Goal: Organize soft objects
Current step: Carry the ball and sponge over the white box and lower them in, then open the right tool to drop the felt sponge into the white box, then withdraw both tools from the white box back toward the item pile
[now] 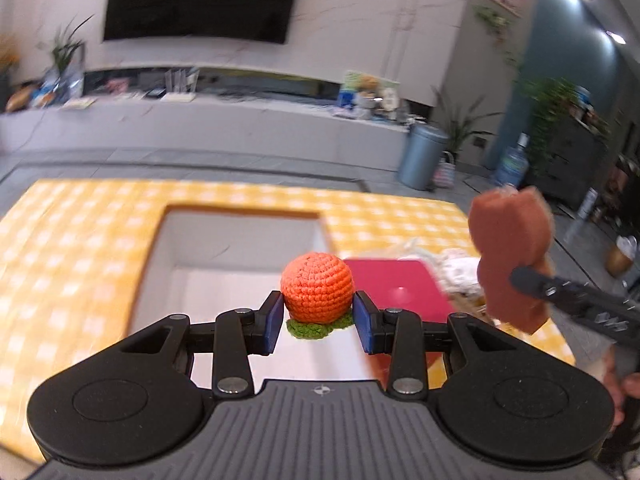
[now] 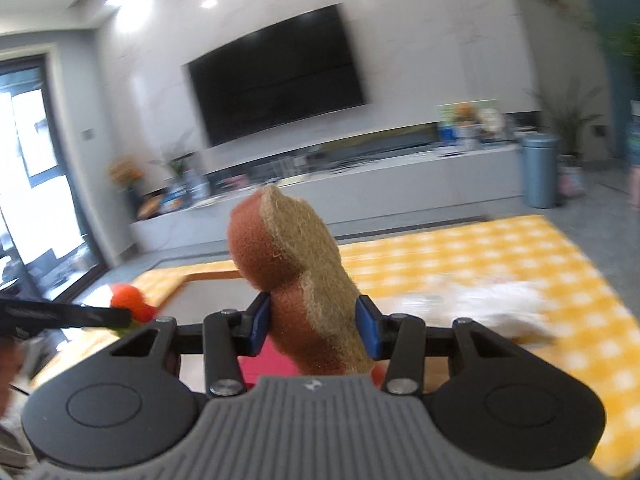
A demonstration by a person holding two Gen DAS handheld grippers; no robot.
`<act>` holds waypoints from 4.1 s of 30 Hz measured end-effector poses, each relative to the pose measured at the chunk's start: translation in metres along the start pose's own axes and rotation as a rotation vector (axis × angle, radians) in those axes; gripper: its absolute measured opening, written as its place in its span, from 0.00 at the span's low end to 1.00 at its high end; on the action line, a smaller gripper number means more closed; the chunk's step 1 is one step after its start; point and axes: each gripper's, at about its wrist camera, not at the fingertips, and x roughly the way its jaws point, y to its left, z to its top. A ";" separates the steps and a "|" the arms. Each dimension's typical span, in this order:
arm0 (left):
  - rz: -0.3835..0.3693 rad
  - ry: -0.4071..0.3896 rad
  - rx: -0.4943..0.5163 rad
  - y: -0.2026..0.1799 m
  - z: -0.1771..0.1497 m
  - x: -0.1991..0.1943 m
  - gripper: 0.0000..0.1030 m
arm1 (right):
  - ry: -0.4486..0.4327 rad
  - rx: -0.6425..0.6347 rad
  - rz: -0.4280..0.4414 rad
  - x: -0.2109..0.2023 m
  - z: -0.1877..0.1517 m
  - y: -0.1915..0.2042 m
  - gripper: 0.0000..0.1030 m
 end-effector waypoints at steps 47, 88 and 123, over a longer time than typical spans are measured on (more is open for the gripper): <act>0.325 0.020 -0.128 0.090 -0.022 -0.035 0.74 | 0.458 -0.210 0.020 0.170 -0.076 0.139 0.30; 0.281 0.065 -0.247 0.125 -0.028 -0.031 0.74 | 0.659 -0.571 -0.306 0.242 -0.076 0.161 0.08; 0.357 -0.070 -0.131 0.076 -0.021 -0.047 0.74 | 0.456 -0.577 -0.018 0.173 -0.017 0.159 0.26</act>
